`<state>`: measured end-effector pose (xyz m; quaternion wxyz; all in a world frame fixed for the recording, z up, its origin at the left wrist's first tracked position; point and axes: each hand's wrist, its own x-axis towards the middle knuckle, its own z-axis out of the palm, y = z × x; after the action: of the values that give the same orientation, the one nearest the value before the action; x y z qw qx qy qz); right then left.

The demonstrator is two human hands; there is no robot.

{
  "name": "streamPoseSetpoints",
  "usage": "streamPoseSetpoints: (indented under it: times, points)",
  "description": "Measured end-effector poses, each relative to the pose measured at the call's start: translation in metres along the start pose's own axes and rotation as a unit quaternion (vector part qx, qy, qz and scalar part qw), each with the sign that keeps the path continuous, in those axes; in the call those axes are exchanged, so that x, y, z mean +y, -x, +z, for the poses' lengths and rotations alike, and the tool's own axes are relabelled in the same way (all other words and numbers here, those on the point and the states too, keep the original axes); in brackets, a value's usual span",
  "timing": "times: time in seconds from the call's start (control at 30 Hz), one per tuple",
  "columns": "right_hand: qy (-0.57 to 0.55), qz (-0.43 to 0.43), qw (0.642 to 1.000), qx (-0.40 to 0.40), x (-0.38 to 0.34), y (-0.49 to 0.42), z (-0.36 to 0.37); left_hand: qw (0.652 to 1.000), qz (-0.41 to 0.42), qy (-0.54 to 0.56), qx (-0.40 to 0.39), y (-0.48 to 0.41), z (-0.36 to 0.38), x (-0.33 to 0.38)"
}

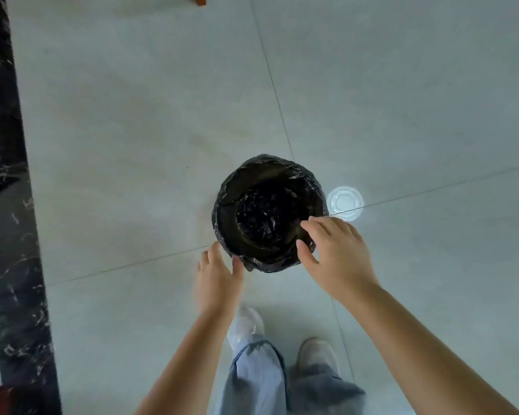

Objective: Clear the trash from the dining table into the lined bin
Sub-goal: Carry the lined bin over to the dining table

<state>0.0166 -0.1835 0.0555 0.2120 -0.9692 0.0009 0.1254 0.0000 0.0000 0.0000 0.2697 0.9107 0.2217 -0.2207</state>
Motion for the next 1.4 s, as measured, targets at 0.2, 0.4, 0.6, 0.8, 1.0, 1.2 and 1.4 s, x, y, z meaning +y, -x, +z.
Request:
streamPoseSetpoints:
  times: [0.2, 0.4, 0.6, 0.8, 1.0, 1.2, 1.4]
  points:
    - [-0.008, 0.000, 1.000, 0.015, 0.017, -0.026, 0.043, 0.990, -0.042, 0.131, 0.012, -0.040, 0.045, -0.017]
    - [-0.012, -0.004, 1.000, 0.020, 0.017, -0.039, 0.058, 0.946, -0.152, 0.283, 0.048, -0.065, 0.056, -0.020]
    - [-0.004, 0.018, 0.999, -0.026, 0.003, -0.027, 0.029, 0.951, -0.142, 0.270, 0.045, -0.041, 0.031, -0.001]
    - [0.000, 0.012, 0.997, -0.071, -0.034, 0.006, -0.047, 0.955, -0.134, 0.254, 0.075, 0.010, -0.048, 0.038]
    - [-0.021, 0.005, 0.999, -0.035, -0.080, 0.034, -0.161, 0.945, -0.066, 0.298, 0.113, 0.079, -0.146, 0.086]
    - [-0.056, -0.016, 0.998, 0.031, -0.125, 0.075, -0.277, 0.909, -0.005, 0.379, 0.172, 0.160, -0.240, 0.155]
    - [-0.095, -0.018, 0.991, 0.093, -0.157, 0.124, -0.361, 0.882, 0.006, 0.429, 0.196, 0.229, -0.312, 0.189]
